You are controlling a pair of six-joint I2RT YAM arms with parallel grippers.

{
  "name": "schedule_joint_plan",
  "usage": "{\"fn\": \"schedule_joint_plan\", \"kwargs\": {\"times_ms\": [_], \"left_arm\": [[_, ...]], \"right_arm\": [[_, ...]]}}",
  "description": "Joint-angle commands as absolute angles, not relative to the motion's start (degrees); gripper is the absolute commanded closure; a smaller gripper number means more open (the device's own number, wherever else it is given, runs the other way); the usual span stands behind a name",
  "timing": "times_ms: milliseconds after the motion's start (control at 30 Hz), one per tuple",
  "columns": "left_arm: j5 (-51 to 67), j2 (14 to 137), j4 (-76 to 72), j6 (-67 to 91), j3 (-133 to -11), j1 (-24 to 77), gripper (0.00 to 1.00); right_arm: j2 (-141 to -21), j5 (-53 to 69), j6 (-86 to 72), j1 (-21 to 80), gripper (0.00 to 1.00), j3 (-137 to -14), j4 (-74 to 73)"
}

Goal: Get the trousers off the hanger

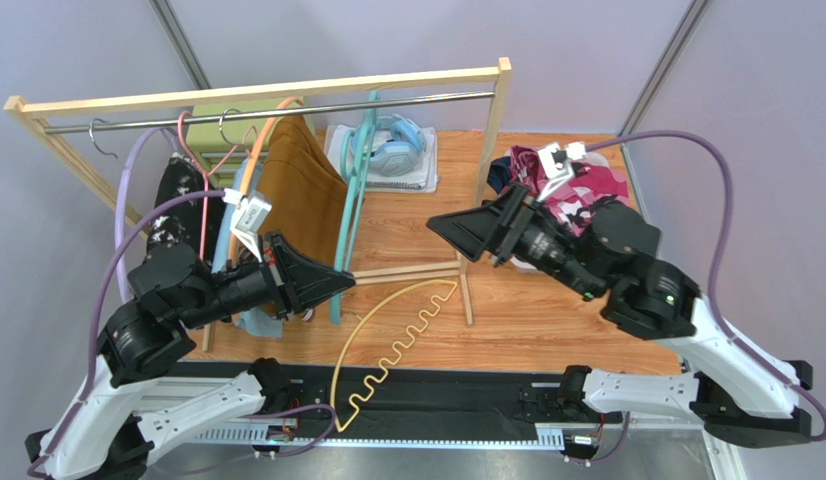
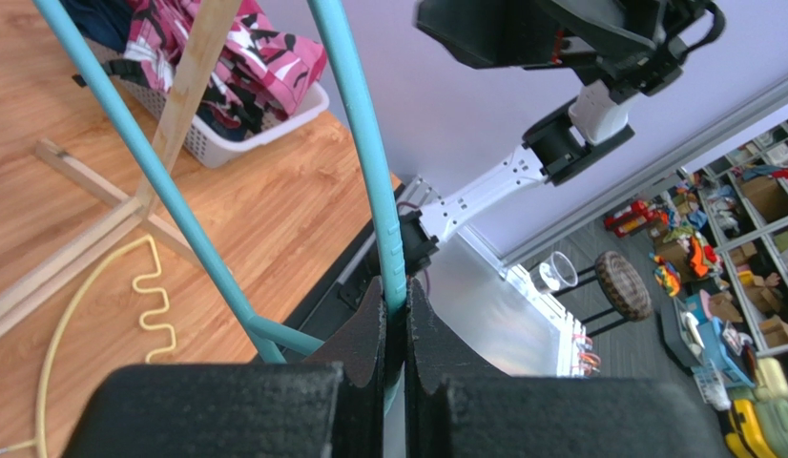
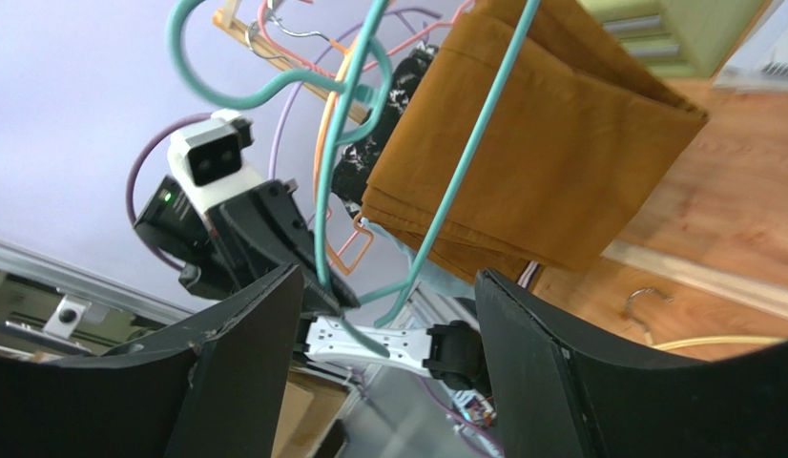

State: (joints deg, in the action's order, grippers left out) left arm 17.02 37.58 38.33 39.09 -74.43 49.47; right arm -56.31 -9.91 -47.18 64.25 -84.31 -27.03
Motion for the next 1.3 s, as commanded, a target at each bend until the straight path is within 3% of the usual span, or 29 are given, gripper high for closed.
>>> {"fn": "schedule_joint_plan", "kwargs": {"times_ms": [0,233,467,1167,1267], "left_arm": [[16.87,41.74,28.22,34.90,-73.92,49.39,1.00],[16.61,49.46,18.91,34.63,-74.79,49.39,1.00],[17.49,55.63,14.86,35.33,-75.58,49.39,1.00],[16.44,67.94,8.44,42.45,-77.87,49.39,1.00],[16.79,68.47,8.88,42.80,-77.78,49.39,0.94]], "right_arm": [[-49.67,-11.86,-37.89,64.60,0.30,-84.55,-33.39],[-40.62,-13.36,-34.72,64.51,0.31,-82.10,-44.54],[-32.52,-15.29,-35.60,64.51,0.31,-77.52,-46.40],[-31.38,-16.87,-31.20,64.51,0.29,-71.64,-51.68],[-31.81,-16.44,-30.94,64.60,0.28,-68.21,-50.98]]}}
